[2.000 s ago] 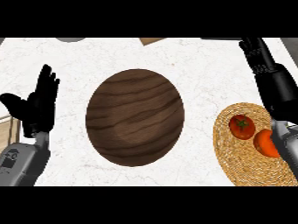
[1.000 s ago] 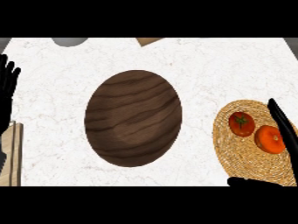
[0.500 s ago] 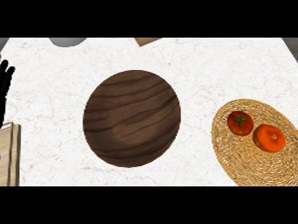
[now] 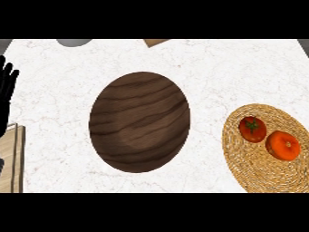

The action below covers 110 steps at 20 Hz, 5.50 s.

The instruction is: Pick the squash from the placemat and place it in the bowl

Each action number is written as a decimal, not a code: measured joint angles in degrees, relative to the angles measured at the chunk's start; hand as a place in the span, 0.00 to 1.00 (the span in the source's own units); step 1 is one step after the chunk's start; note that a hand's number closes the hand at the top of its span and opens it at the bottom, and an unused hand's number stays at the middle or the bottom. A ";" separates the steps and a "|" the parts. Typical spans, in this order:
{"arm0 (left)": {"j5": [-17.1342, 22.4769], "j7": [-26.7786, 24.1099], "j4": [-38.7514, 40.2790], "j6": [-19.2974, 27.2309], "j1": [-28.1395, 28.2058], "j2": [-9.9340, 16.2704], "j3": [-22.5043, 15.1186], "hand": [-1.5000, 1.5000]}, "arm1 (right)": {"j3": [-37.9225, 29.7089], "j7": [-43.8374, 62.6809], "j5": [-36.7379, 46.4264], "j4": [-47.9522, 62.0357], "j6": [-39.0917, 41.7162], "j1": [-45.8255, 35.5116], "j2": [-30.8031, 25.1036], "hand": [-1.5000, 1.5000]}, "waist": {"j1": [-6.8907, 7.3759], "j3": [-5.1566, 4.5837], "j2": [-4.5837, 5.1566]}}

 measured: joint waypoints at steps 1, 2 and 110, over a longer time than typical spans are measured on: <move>0.08 -0.38 -0.71 -0.42 1.14 -0.14 0.23 0.50 | -0.48 0.29 0.35 -0.20 1.26 0.83 0.47 0.00 | 0.08 0.02 -0.02; -0.16 -0.44 -0.05 -0.60 0.63 -0.50 0.32 0.50 | -1.08 1.10 0.18 -0.43 2.68 0.67 1.01 0.00 | 0.13 0.04 0.00; -12.78 4.89 -0.40 -9.31 -3.78 -11.18 10.07 0.50 | -1.92 -67.37 37.24 102.96 16.22 -92.22 28.22 1.00 | 1.48 0.00 -0.22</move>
